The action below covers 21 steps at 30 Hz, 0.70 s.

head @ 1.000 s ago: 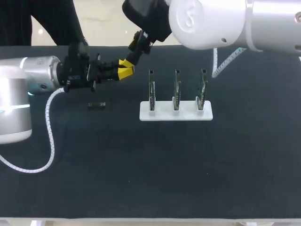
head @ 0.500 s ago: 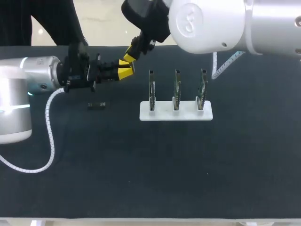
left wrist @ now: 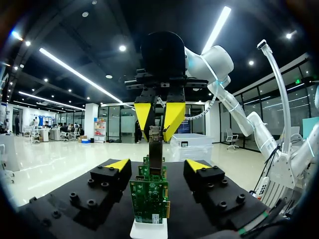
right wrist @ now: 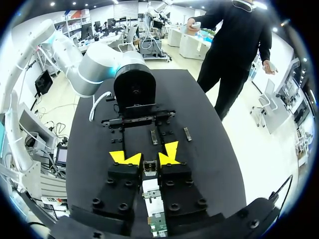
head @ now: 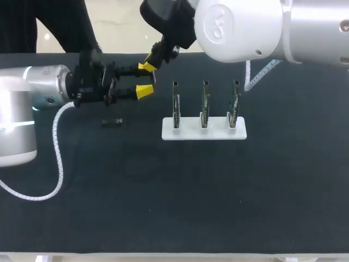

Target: Pick up the optical module with the left hand, and insert it into the network port with the right hand.

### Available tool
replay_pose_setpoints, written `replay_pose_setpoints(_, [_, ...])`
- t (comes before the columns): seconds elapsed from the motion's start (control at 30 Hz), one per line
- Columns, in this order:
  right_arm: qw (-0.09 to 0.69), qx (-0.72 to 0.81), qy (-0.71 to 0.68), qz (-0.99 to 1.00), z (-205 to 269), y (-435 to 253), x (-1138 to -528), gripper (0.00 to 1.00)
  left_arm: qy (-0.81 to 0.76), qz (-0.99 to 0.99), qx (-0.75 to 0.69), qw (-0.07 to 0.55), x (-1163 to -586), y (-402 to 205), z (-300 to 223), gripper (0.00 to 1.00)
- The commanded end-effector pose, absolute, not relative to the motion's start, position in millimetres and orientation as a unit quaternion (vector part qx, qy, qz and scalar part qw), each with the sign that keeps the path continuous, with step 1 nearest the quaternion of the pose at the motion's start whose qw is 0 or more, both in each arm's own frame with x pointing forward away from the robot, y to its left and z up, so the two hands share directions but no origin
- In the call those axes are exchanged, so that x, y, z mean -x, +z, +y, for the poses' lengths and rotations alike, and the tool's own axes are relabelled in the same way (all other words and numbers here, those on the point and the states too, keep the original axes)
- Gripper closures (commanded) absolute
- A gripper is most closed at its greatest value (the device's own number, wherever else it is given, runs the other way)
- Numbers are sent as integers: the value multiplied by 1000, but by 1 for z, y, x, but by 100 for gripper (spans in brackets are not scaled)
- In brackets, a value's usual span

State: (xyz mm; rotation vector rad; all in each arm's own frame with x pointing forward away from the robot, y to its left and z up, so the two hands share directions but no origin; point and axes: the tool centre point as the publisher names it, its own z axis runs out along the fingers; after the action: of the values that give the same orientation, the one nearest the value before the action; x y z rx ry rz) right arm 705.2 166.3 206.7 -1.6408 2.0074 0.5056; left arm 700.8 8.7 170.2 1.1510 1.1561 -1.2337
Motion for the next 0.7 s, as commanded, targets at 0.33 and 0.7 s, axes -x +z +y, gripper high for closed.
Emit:
replay_pose_setpoints(0.33, [244,605,184,735,164,208,-714,100,-454,543,-544,452,-716,180,49,0])
replay_pose_setpoints(0.7, [241,603,182,739,168,209,-719,100,-396,567,-628,357,-733,182,118,0])
